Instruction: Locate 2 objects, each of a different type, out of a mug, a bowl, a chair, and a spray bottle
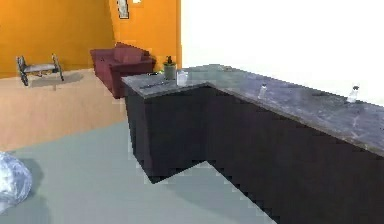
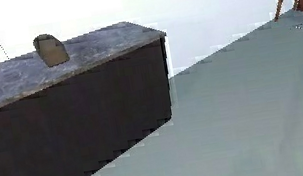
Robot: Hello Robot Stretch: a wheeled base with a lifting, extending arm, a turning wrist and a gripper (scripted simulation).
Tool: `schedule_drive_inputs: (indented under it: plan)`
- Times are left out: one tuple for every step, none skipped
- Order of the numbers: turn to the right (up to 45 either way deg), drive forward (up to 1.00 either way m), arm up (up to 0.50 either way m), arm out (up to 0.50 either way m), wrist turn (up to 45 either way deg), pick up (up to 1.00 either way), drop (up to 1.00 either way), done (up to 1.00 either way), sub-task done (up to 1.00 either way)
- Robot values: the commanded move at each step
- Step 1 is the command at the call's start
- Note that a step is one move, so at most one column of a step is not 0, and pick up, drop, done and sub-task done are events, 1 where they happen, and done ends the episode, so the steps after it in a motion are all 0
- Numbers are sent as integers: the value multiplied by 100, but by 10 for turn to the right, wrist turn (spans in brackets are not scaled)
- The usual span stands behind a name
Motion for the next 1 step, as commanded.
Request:
schedule_drive_inputs:
  plan:
    - [0,80,0,0,0,0,0,0,0]
